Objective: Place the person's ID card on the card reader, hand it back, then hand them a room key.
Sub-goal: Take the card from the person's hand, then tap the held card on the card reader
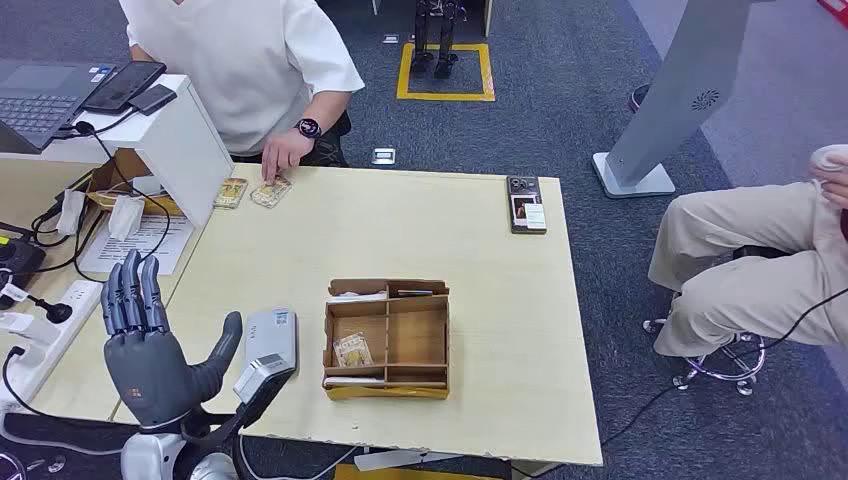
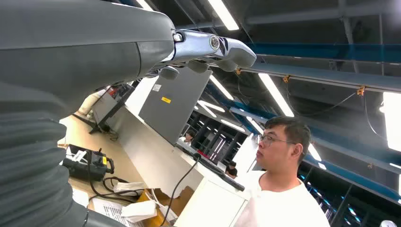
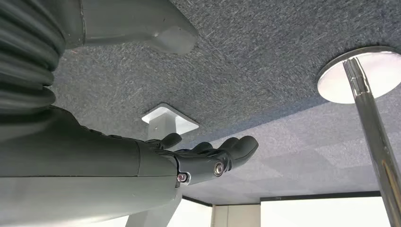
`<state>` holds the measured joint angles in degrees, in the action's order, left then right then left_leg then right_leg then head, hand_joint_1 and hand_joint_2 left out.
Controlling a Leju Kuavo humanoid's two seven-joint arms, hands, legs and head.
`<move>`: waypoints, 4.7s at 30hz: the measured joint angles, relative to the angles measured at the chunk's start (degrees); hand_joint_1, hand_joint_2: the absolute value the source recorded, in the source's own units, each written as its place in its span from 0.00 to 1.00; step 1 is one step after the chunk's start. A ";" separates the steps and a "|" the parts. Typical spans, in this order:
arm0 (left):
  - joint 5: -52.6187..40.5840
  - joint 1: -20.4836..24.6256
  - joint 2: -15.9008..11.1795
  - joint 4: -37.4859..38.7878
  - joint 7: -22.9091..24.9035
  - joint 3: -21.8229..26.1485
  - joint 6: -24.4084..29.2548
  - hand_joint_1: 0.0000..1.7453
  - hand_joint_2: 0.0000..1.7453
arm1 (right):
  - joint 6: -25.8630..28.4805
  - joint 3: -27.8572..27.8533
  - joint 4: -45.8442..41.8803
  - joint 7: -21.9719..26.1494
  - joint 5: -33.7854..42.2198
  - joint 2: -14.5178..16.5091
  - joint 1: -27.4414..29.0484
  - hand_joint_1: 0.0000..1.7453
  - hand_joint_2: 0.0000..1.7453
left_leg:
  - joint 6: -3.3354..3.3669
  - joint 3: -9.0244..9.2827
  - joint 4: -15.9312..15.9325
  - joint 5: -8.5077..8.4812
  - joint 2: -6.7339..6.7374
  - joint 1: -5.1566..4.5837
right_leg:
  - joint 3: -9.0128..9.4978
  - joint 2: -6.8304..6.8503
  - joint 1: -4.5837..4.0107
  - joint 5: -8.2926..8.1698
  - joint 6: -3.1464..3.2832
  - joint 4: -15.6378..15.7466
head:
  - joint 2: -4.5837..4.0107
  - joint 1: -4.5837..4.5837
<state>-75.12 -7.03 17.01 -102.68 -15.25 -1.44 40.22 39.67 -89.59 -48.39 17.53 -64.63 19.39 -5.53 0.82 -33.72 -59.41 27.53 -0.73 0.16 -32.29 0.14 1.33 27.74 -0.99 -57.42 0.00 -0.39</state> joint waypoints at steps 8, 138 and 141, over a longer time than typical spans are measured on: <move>-0.97 0.46 -0.06 1.10 0.66 0.04 0.00 0.00 1.00 | 0.00 0.00 0.19 0.54 -0.04 0.00 -0.08 0.00 1.00 | 0.00 0.00 0.00 0.00 0.01 0.00 | -0.01 -0.01 0.00 0.00 0.00 0.00 | 0.01 0.01; -11.35 24.35 -1.73 34.88 8.78 25.84 -0.01 1.00 1.00 | 0.00 0.00 3.04 4.83 -3.12 0.02 -1.84 0.00 1.00 | -0.06 -0.03 0.00 -0.05 -0.06 0.00 | 0.00 0.02 0.00 -0.03 0.01 -0.04 | 0.01 0.01; -12.39 24.40 -2.36 37.98 10.61 24.76 0.00 1.00 1.00 | 0.00 0.00 3.04 4.87 -2.96 0.02 -1.87 0.00 1.00 | -0.06 -0.03 0.00 -0.05 -0.06 0.00 | 0.00 0.02 0.00 -0.03 0.01 -0.04 | 0.01 0.01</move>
<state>-87.51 17.37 14.65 -64.71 -4.64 23.32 40.22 39.67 -89.59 -45.35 22.40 -67.59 19.41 -7.40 0.76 -33.75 -59.41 27.48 -0.79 0.17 -32.28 0.17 1.34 27.71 -0.97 -57.46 0.01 -0.38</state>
